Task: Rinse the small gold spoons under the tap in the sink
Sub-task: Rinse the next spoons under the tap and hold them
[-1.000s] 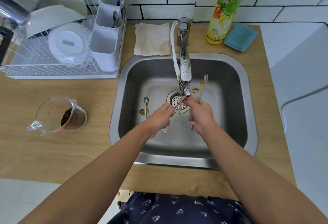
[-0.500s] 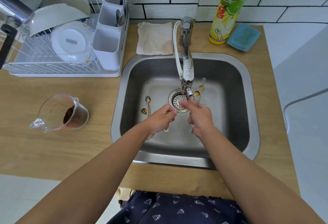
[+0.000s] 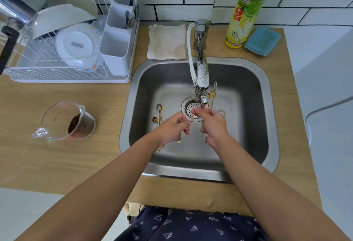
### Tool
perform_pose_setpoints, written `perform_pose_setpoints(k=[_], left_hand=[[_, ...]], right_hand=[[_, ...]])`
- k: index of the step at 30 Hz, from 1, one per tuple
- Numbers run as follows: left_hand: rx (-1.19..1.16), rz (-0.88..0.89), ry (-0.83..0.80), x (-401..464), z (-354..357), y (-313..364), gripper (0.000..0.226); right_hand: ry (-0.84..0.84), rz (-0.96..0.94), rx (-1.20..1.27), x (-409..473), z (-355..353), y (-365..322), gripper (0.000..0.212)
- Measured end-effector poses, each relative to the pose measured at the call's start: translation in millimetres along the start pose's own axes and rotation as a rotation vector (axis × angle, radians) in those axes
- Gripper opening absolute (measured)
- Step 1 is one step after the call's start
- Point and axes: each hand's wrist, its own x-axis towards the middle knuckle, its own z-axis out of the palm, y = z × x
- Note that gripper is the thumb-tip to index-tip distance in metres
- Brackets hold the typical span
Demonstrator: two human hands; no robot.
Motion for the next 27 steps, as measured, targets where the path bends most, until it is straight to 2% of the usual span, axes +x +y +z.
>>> perform_pose_setpoints(k=[3,5,8,10,14,16,19,20,23,25,27], left_hand=[[-0.147,-0.031,0.018,-1.1,4.0,2.8,0.018],[-0.225,-0.030,0.014,0.7,5.6,4.1,0.021],[-0.224,-0.007,0.027,4.1,5.2,2.4,0.016],[-0.141,0.021,0.076,4.6,4.5,-1.3,0.015],[0.356,0.237,0.271,6.1,4.3,-11.0,0.014],[0.394,0.297,0.317,5.4,4.9,-9.8,0.014],[0.393,0.351,0.387,7.0,6.6,-5.6,0.016],[0.408,0.369,0.421,7.3,7.6,-4.3,0.016],[0.535,0.400,0.528,6.3,9.7,-3.9,0.018],[0.604,0.400,0.576,3.9,9.6,-5.9,0.017],[0.613,0.387,0.583,1.4,9.3,-7.5,0.017]], right_hand=[[-0.001,-0.001,0.021,1.3,-0.2,-3.6,0.004],[0.009,0.002,0.054,1.5,-1.7,-3.0,0.013],[-0.052,0.007,0.025,-6.5,-1.3,2.9,0.013],[-0.106,0.022,-0.031,-11.9,-0.7,7.5,0.010],[-0.108,0.054,-0.023,-9.5,-4.3,6.3,0.014],[-0.111,0.046,0.021,-6.7,-4.6,1.2,0.010],[-0.078,0.043,0.077,-2.3,-4.4,-1.1,0.028],[-0.077,0.049,0.070,-2.9,-2.9,0.5,0.028],[-0.109,0.084,0.000,-9.6,3.3,10.1,0.007],[-0.091,0.083,-0.014,-7.9,3.2,11.6,0.014],[0.000,0.080,0.030,1.0,-1.3,3.5,0.016]])
